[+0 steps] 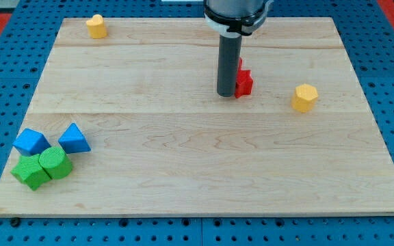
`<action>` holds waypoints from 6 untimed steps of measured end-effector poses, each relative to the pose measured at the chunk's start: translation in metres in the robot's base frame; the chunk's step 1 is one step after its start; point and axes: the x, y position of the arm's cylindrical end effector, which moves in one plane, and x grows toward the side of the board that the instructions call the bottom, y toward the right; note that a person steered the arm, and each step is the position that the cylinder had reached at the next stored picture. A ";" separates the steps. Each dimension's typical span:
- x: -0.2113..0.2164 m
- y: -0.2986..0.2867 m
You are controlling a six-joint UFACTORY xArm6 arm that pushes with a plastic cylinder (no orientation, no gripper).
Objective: Move red star along with red circle towards the top of the board
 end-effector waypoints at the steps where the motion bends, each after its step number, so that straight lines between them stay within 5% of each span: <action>1: 0.028 0.000; 2: 0.046 0.017; 4: 0.002 0.089; 6: 0.002 0.084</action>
